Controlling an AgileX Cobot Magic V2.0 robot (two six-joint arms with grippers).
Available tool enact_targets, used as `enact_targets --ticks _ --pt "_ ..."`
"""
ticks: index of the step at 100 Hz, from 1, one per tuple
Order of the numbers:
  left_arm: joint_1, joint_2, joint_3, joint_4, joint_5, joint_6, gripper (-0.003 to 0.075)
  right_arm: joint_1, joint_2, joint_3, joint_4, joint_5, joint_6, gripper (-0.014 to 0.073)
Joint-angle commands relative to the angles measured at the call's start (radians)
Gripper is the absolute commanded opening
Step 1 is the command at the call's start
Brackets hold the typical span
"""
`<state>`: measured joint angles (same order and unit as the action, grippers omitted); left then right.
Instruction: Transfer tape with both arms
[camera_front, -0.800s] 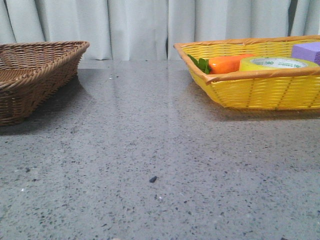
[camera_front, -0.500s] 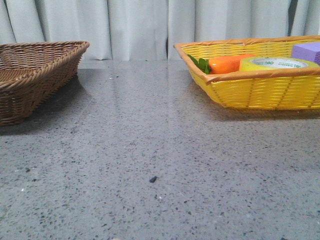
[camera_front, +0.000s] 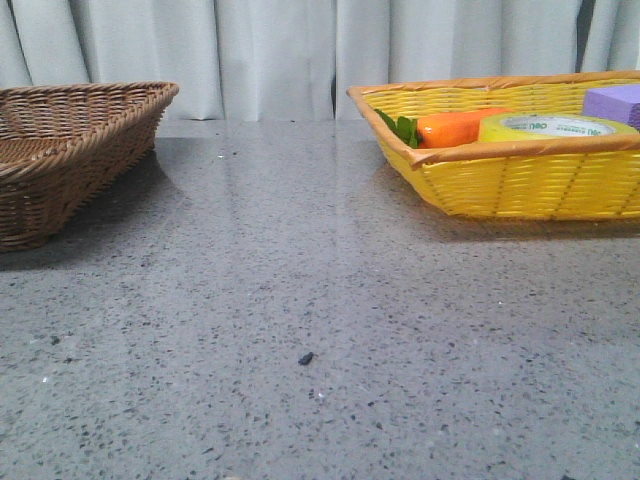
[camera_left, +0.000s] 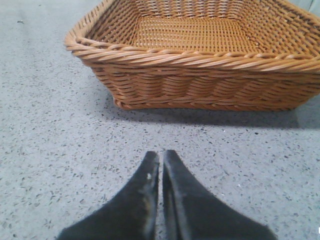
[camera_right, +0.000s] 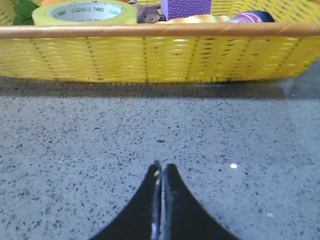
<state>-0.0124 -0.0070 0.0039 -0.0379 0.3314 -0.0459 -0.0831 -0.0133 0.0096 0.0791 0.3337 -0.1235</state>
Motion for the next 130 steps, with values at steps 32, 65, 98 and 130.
enact_targets --ticks 32,65,98,130 --pt "0.001 -0.028 0.009 0.012 -0.057 -0.008 -0.0021 -0.006 -0.019 0.022 -0.002 -0.014 0.000 -0.0067" --pt "0.001 -0.028 0.009 0.127 -0.114 -0.008 -0.0021 -0.006 -0.019 0.022 -0.006 -0.025 0.000 -0.0067" --pt "0.001 -0.028 0.009 0.127 -0.188 -0.008 -0.0021 -0.006 -0.019 0.022 -0.006 -0.197 0.000 -0.0067" --pt "0.001 -0.028 0.009 0.127 -0.210 -0.008 -0.0020 -0.006 -0.019 0.022 -0.006 -0.482 0.000 -0.0067"
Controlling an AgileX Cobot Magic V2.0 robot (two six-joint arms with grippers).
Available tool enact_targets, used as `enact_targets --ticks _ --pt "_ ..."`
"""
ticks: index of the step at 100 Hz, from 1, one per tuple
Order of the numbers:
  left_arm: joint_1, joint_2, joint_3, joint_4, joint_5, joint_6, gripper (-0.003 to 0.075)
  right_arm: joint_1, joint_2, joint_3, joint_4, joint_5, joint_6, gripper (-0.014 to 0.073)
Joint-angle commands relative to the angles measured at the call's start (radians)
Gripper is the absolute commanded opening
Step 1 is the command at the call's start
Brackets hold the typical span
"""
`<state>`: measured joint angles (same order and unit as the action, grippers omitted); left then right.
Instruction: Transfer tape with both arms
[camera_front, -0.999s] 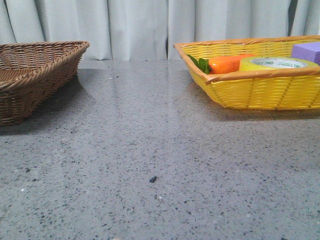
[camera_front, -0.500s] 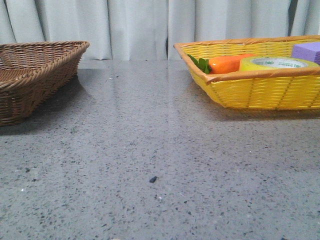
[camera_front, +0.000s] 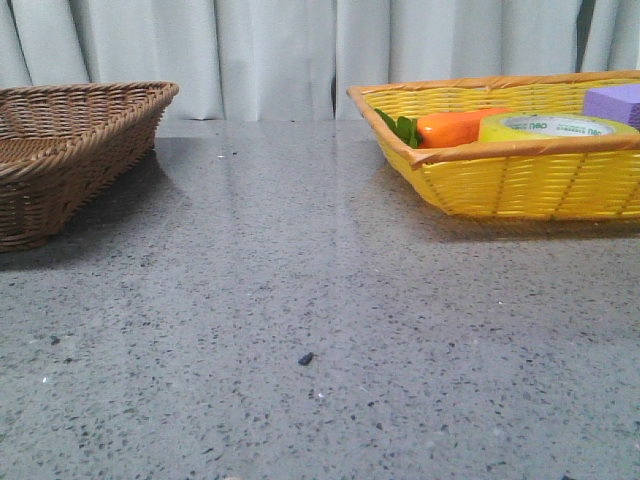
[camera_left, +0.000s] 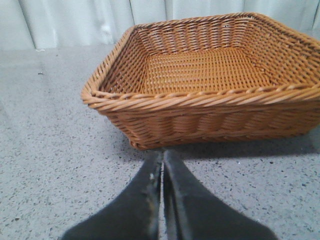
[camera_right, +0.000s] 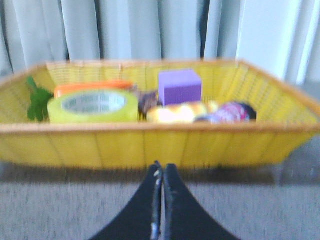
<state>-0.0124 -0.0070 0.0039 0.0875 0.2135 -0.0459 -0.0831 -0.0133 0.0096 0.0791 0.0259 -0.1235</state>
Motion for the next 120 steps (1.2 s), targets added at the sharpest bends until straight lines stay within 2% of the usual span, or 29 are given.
enact_targets --ticks 1,20,38,56,67,84,104,120 --pt "0.001 -0.028 0.009 0.002 -0.092 -0.008 -0.0021 -0.006 -0.019 0.022 -0.006 -0.180 0.000 -0.0067" --pt "0.001 -0.028 0.009 0.002 -0.143 -0.008 -0.0021 -0.006 -0.019 0.022 -0.006 -0.208 0.000 -0.0067" --pt "0.001 -0.028 0.007 -0.009 -0.192 -0.010 -0.0021 -0.006 -0.017 0.020 0.002 -0.065 0.000 -0.0067" --pt "0.001 -0.014 -0.030 -0.087 -0.198 -0.012 -0.0021 -0.006 0.028 -0.015 0.061 -0.026 0.000 -0.0067" --pt "0.001 0.027 -0.095 -0.082 -0.189 -0.012 -0.0021 -0.006 0.100 -0.092 0.061 0.051 0.000 -0.0067" --pt "0.001 0.137 -0.230 -0.082 -0.186 -0.012 -0.0021 -0.006 0.261 -0.282 0.088 0.250 0.000 -0.0067" --pt "0.001 0.269 -0.341 -0.082 -0.197 -0.012 -0.0021 0.002 0.353 -0.385 0.097 0.196 0.000 -0.0067" --pt "0.001 0.344 -0.403 -0.087 -0.202 -0.012 -0.0021 0.002 0.448 -0.486 0.095 0.255 0.000 -0.0067"
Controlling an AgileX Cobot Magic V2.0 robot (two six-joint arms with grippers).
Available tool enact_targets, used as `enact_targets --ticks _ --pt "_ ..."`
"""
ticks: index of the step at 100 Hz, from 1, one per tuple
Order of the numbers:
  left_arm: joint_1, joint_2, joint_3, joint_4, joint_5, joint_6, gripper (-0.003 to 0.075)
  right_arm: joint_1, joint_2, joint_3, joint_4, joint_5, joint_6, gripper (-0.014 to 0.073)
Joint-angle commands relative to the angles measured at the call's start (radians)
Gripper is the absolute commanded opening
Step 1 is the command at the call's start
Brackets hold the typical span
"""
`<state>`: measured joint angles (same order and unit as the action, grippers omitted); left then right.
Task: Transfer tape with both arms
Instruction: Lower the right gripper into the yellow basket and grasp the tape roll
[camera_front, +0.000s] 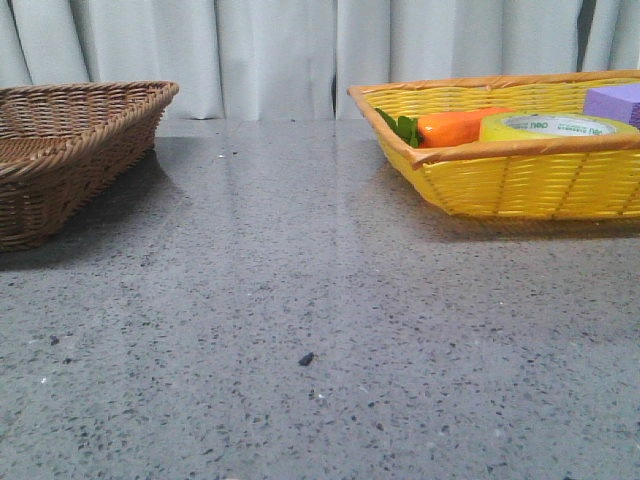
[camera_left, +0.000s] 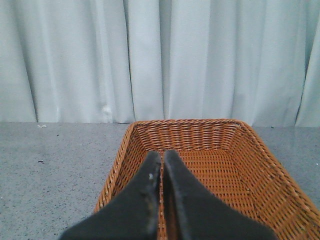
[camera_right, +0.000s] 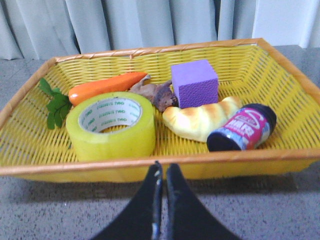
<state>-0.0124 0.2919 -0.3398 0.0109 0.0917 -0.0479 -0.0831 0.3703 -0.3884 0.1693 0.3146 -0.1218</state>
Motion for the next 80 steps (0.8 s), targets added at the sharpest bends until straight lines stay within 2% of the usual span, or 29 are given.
enact_targets --ticks 1,21,38,47,58,64,69,80 --pt "0.001 0.048 -0.062 -0.011 -0.080 -0.010 -0.0021 0.002 0.077 -0.094 0.005 -0.029 -0.002 -0.0067" --pt "0.001 0.102 -0.108 -0.011 -0.092 -0.010 -0.0021 0.011 0.293 -0.322 0.005 0.182 -0.002 -0.0067" --pt "0.001 0.109 -0.112 -0.011 -0.092 -0.010 -0.0021 0.092 0.497 -0.532 0.005 0.309 -0.002 -0.0041" --pt "0.001 0.109 -0.112 -0.011 -0.097 -0.010 -0.0021 0.133 0.619 -0.655 0.005 0.404 -0.002 0.0067" --pt "0.001 0.109 -0.112 -0.011 -0.097 -0.010 -0.0021 0.182 0.776 -0.800 0.005 0.510 -0.002 0.0302" --pt "0.001 0.109 -0.112 -0.011 -0.097 -0.010 -0.0021 0.205 0.844 -0.863 0.005 0.545 -0.002 0.0390" --pt "0.001 0.109 -0.112 -0.011 -0.097 -0.010 -0.0021 0.222 0.902 -0.913 0.005 0.579 -0.002 0.0430" --pt "0.001 0.109 -0.112 -0.011 -0.097 -0.010 -0.0021 0.257 1.023 -1.016 0.002 0.646 -0.002 0.0435"
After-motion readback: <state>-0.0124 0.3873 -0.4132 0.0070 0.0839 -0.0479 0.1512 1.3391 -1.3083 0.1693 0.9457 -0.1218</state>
